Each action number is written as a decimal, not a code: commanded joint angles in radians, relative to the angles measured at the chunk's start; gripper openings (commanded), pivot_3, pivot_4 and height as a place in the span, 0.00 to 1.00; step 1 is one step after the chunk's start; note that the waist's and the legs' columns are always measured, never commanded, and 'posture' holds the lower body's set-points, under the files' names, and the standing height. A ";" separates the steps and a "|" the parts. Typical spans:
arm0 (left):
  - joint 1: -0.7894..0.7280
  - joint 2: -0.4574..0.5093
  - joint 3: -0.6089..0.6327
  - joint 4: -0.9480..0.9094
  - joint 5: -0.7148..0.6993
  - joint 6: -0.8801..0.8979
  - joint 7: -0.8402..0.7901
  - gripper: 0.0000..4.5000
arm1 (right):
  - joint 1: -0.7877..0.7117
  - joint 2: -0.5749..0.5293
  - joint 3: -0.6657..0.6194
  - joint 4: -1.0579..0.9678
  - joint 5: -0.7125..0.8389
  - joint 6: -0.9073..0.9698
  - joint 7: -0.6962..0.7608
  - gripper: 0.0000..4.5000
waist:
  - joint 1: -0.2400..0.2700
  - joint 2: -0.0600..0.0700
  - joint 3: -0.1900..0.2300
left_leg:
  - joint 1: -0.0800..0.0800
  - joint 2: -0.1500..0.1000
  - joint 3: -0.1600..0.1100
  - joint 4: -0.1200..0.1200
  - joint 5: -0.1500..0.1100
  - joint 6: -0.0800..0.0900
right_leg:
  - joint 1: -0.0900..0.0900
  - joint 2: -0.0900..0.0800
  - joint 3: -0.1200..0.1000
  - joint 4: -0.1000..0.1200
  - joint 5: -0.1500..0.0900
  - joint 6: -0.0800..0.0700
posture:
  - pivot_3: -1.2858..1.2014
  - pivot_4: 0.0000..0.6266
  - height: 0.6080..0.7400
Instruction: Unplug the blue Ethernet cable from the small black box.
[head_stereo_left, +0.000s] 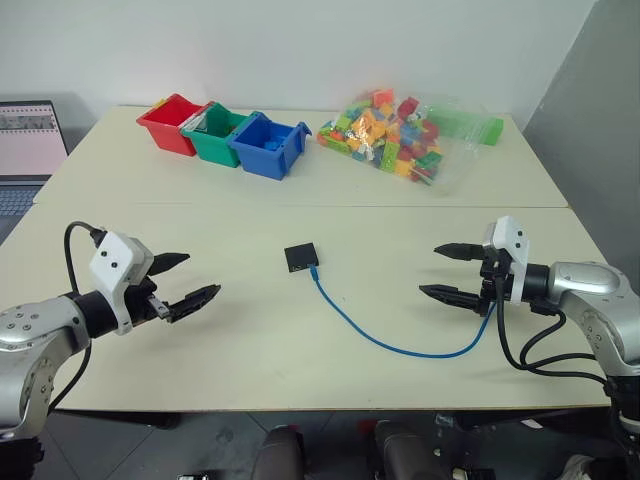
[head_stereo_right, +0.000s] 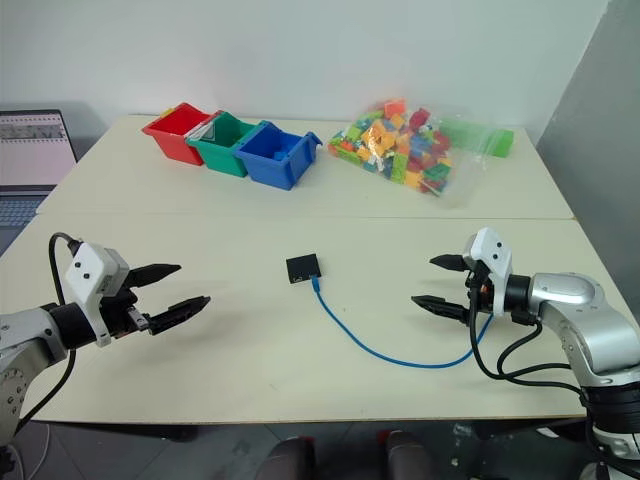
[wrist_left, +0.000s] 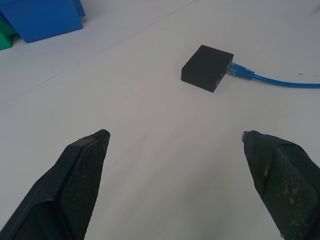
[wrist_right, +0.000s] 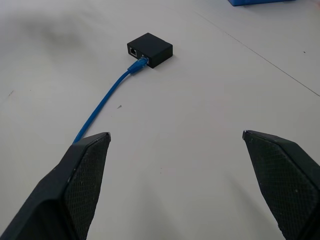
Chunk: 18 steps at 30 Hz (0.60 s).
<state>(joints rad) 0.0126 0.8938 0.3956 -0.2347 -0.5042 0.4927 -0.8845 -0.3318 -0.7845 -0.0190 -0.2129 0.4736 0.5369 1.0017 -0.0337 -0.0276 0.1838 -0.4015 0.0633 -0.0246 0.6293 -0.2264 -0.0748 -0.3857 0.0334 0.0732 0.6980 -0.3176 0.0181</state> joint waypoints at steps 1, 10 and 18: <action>-0.014 0.000 0.037 -0.020 -0.017 -0.021 -0.010 1.00 | -0.010 -0.017 -0.039 -0.024 0.014 0.002 0.003 1.00 | 0.000 0.000 0.000 | 0.000 0.000 0.000 0.000 0.000 0.000 | 0.000 0.000 0.000 0.000 0.000 0.000 | 0.52 0.24 1.00; -0.001 0.006 0.032 -0.027 -0.009 -0.022 -0.019 1.00 | -0.003 -0.017 -0.036 -0.034 0.012 0.009 -0.002 1.00 | 0.000 0.000 0.000 | 0.000 0.000 0.000 0.000 0.000 0.000 | 0.000 0.000 0.000 0.000 0.000 0.000 | 0.52 0.24 1.00; 0.022 0.015 0.018 -0.042 0.002 -0.022 -0.039 1.00 | 0.005 0.091 0.047 -0.080 -0.018 0.014 -0.093 1.00 | -0.003 0.000 0.000 | 0.000 0.000 0.000 0.000 0.000 0.000 | 0.000 0.000 0.000 0.000 0.000 0.000 | 0.52 0.24 1.00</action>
<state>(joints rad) 0.0288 0.8940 0.3968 -0.2425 -0.5057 0.4860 -0.9116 -0.3312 -0.7360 -0.0036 -0.2391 0.4707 0.5575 0.9590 -0.0366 -0.0276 0.1838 -0.4013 0.0638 -0.0247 0.6291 -0.2264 -0.0748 -0.3859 0.0334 0.0733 0.6982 -0.3175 0.0181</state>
